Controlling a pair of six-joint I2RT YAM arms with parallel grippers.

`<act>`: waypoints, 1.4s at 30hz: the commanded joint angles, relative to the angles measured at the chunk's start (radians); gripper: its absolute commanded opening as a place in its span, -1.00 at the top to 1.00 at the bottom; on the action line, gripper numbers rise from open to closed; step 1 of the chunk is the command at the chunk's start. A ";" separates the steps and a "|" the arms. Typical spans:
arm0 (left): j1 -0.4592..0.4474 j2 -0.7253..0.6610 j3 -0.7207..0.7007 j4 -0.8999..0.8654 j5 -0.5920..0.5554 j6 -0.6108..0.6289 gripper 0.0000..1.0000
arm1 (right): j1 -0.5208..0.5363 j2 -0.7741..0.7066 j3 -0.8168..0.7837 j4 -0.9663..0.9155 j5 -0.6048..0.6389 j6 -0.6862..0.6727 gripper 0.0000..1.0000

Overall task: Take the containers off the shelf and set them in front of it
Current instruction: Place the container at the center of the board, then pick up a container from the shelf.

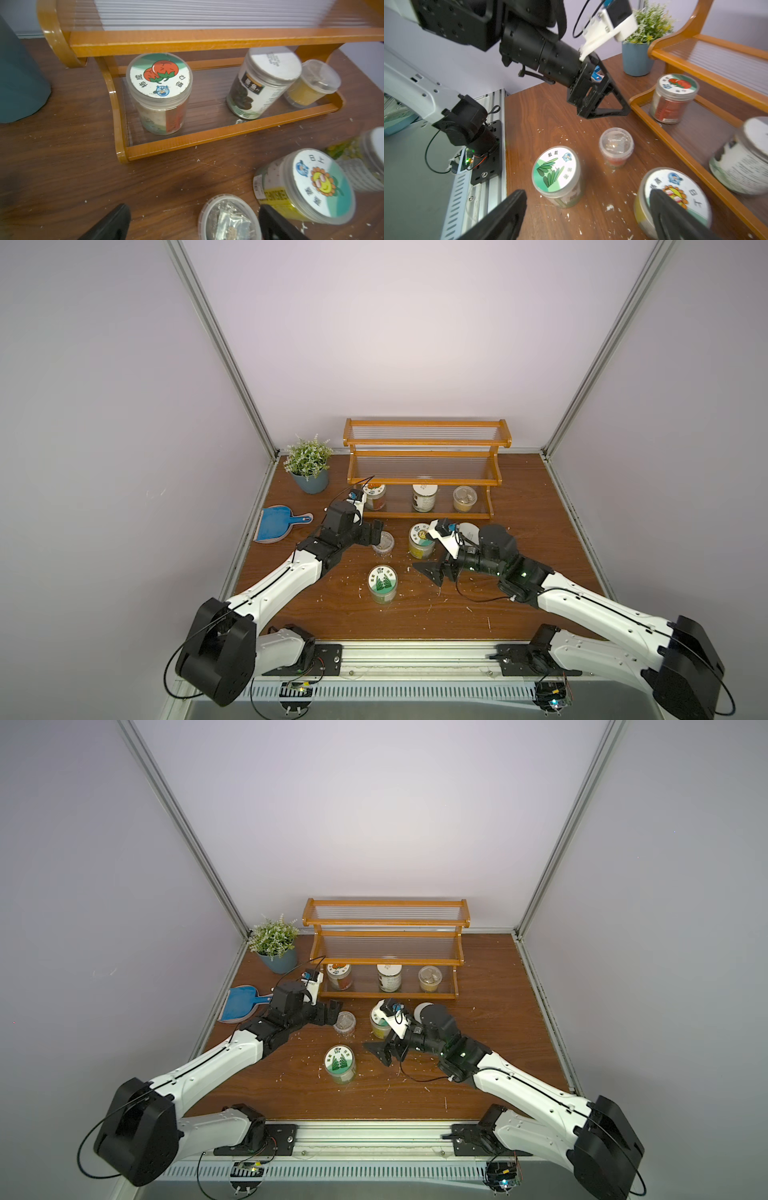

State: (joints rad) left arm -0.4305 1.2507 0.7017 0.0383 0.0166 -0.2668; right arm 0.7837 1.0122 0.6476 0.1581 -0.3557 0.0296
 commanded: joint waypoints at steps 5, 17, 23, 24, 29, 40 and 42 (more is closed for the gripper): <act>-0.002 0.139 0.048 0.170 -0.088 -0.016 -0.99 | -0.090 -0.115 0.027 -0.106 -0.034 -0.008 -0.98; 0.007 0.320 0.123 0.331 -0.131 -0.060 -0.99 | -0.179 -0.182 0.026 -0.174 0.004 0.006 -0.98; 0.026 0.379 0.161 0.336 -0.148 -0.053 -0.99 | -0.211 -0.185 0.033 -0.190 -0.003 0.007 -0.98; 0.027 0.390 0.172 0.334 -0.144 -0.049 -0.99 | -0.215 -0.185 0.032 -0.190 -0.005 0.006 -0.98; 0.037 0.439 0.205 0.334 -0.138 -0.046 -0.99 | -0.232 -0.185 0.024 -0.191 -0.012 0.010 -0.98; 0.053 0.541 0.314 0.321 -0.131 -0.045 -1.00 | -0.256 -0.184 0.018 -0.174 -0.038 0.016 -0.98; 0.053 0.559 0.332 0.314 -0.126 -0.041 -1.00 | -0.260 -0.184 0.017 -0.170 -0.044 0.016 -0.98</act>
State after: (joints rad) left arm -0.3912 1.7882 1.0039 0.3611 -0.1139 -0.3141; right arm 0.5304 0.8394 0.6514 -0.0429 -0.3729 0.0345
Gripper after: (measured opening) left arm 0.998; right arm 0.990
